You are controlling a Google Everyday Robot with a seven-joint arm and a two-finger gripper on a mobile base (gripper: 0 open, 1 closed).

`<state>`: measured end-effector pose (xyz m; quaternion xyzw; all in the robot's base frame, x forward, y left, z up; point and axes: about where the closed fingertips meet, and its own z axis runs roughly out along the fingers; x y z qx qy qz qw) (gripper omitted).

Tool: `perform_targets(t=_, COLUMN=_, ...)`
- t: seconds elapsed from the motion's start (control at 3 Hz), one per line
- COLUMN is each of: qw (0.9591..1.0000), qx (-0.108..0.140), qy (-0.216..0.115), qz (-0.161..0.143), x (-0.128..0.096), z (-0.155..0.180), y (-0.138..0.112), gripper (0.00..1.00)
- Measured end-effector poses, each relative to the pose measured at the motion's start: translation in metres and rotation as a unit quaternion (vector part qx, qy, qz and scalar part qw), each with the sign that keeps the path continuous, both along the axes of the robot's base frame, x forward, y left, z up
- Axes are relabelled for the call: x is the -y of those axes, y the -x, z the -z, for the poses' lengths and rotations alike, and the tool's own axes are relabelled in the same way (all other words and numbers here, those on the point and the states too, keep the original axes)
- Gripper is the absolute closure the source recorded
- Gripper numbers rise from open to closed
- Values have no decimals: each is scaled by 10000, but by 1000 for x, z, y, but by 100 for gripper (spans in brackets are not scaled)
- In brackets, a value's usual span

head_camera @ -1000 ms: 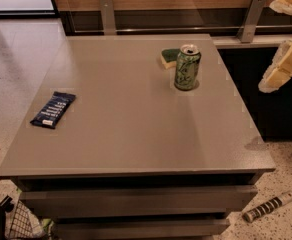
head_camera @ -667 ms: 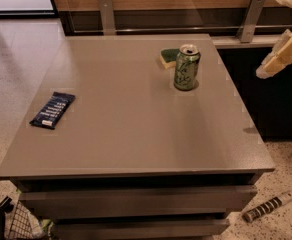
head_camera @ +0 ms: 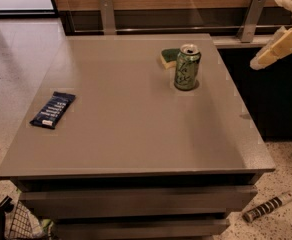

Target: Move sponge near rxbar blueberry

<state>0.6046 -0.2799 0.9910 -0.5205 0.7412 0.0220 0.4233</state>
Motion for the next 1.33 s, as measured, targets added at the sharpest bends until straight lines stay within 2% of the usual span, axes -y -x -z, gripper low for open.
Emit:
perform_targets(t=0.33, qw=9990, qx=-186, qy=-274, qz=285, x=-2, z=6, y=-23, gripper=0)
perform_targets(t=1.0, qw=9989, qx=-148, qy=-354, qz=260, x=-5, z=10, y=-29, gripper=0)
perform_targets(t=1.33, qw=9938, qx=100, qy=-1091, qz=159, x=-10, z=33, y=-73, gripper=0)
